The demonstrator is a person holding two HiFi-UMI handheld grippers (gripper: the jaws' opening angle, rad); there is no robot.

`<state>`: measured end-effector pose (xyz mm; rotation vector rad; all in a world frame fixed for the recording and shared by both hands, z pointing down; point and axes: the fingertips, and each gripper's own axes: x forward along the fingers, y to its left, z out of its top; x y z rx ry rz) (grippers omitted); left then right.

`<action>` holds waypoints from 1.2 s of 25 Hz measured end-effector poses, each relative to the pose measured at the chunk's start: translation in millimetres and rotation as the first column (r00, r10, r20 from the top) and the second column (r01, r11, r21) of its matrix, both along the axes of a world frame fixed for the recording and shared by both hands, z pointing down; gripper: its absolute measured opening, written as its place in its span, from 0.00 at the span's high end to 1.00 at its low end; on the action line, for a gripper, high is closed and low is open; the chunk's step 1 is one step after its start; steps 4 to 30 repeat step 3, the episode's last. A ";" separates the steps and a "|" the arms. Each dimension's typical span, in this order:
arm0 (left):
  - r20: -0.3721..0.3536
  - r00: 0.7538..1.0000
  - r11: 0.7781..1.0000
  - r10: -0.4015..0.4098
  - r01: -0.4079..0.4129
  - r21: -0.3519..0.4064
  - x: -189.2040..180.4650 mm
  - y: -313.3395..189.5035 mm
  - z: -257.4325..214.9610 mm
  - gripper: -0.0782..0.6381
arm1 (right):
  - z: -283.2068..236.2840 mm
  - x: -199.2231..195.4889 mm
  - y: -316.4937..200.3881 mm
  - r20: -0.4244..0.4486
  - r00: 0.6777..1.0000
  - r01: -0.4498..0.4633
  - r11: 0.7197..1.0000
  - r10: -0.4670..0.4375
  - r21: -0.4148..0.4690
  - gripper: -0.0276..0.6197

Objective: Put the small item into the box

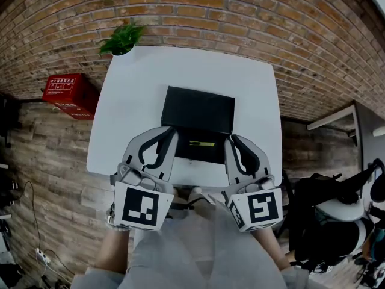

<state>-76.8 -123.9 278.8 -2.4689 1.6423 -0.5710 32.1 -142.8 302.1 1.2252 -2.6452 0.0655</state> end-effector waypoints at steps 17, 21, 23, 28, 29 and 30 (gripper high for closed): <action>0.000 1.000 1.000 0.000 0.000 -0.001 -1.7 0.1 1.4 0.85 | 1.4 -2.4 -0.1 -0.002 1.000 0.003 1.000 -0.003 -0.001 0.86; 0.000 1.000 1.000 0.000 0.000 -0.001 -1.7 0.1 1.4 0.85 | 1.4 -2.4 -0.1 -0.002 1.000 0.003 1.000 -0.003 -0.001 0.86; 0.000 1.000 1.000 0.000 0.000 -0.001 -1.7 0.1 1.4 0.85 | 1.4 -2.4 -0.1 -0.002 1.000 0.003 1.000 -0.003 -0.001 0.86; 0.000 1.000 1.000 0.000 0.000 -0.001 -1.7 0.1 1.4 0.85 | 1.4 -2.4 -0.1 -0.002 1.000 0.003 1.000 -0.003 -0.001 0.86; 0.000 1.000 1.000 0.000 0.000 -0.001 -1.7 0.1 1.4 0.85 | 1.4 -2.4 -0.1 -0.002 1.000 0.003 1.000 -0.003 -0.001 0.86; 0.000 1.000 1.000 0.000 0.000 -0.001 -1.7 0.1 1.4 0.85 | 1.4 -2.4 -0.1 -0.002 1.000 0.003 1.000 -0.003 -0.001 0.86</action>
